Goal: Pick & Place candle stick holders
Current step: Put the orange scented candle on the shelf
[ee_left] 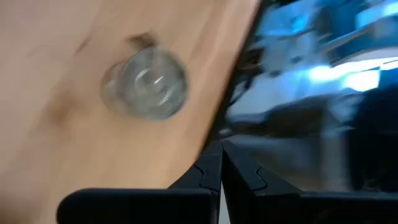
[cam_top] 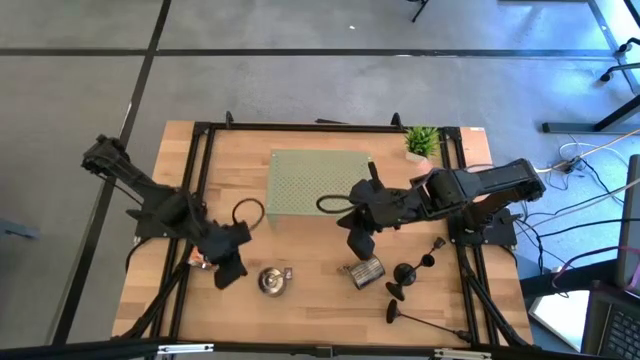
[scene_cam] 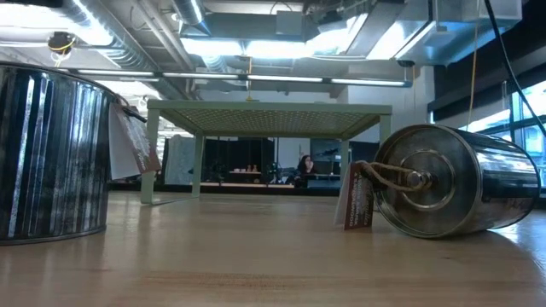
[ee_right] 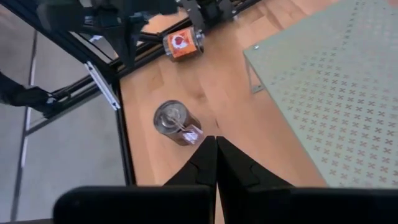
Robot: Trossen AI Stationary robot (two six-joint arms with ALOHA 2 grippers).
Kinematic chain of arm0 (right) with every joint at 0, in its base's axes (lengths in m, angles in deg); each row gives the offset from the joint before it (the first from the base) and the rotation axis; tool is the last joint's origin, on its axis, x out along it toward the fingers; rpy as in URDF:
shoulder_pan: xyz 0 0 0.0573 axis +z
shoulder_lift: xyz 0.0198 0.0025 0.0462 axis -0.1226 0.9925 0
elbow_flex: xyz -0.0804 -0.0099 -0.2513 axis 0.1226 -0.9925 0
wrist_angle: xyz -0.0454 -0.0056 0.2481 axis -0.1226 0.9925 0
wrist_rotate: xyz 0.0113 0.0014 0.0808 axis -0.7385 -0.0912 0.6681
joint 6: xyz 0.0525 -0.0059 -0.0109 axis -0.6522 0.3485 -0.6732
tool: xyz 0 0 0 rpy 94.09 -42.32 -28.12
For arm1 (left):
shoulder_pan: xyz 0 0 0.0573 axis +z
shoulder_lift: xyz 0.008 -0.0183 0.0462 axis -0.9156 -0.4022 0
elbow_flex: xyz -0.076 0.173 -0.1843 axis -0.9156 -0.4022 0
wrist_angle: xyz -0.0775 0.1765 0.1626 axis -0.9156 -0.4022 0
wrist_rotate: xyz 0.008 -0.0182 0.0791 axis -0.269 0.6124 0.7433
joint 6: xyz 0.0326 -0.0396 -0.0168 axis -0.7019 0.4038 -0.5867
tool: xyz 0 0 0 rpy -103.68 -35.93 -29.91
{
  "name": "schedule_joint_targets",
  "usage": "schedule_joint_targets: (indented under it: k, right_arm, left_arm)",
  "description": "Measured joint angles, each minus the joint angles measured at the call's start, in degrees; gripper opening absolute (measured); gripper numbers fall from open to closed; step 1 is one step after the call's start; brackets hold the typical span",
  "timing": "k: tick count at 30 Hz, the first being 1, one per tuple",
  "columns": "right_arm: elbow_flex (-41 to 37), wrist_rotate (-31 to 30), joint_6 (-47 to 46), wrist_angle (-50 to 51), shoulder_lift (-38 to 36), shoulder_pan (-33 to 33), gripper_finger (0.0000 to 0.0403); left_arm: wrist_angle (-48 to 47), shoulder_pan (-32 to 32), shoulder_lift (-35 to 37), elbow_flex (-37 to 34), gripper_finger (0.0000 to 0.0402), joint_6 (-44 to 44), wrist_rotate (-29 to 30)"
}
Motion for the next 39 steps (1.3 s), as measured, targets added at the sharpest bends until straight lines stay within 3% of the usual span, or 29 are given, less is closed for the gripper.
schedule_joint_targets:
  k: [8, 16, 20, 26, 29, 32, 35, 39]
  right_arm:
    - [0.0, -2.5, 0.3, 2.0, 0.0, 1.5, 0.0004]
    - [0.0, -3.4, 0.2, 3.6, 0.0, 2.1, 0.0004]
    - [0.0, -4.0, 0.2, 4.1, 0.0, 2.2, 0.0004]
    - [0.0, -4.2, 0.0, 4.3, 0.0, 2.2, 0.0004]
    - [0.0, -4.7, 0.1, 4.3, 0.0, 2.2, 0.0004]
    - [0.0, -4.9, 0.2, 4.3, 0.0, 2.1, 0.0004]
    - [0.0, -4.9, 0.2, 4.3, 0.0, 2.1, 0.0004]
    - [0.0, -6.2, -0.2, 4.3, 0.0, 2.1, 0.0004]
  left_arm:
    - [-26.6, -7.2, -9.4, 11.8, 0.0002, 0.3, 3.9]
    - [-40.4, -16.8, -20.1, 18.4, 0.0002, 0.5, 3.0]
    - [-42.9, -21.7, -24.5, 20.4, 0.0002, 5.6, 3.0]
    - [-43.1, -29.2, -25.6, 20.4, 0.0002, 29.6, 5.5]
    - [-43.2, -32.4, -26.2, 20.4, 0.0002, 36.9, 6.3]
    - [-43.2, -33.9, -28.2, 20.4, 0.0002, 36.7, 4.2]
    - [-43.2, -34.0, -31.2, 20.6, 0.0002, 30.8, -0.4]
    - [-43.1, -34.1, -36.3, 21.4, 0.0002, 22.6, 0.1]
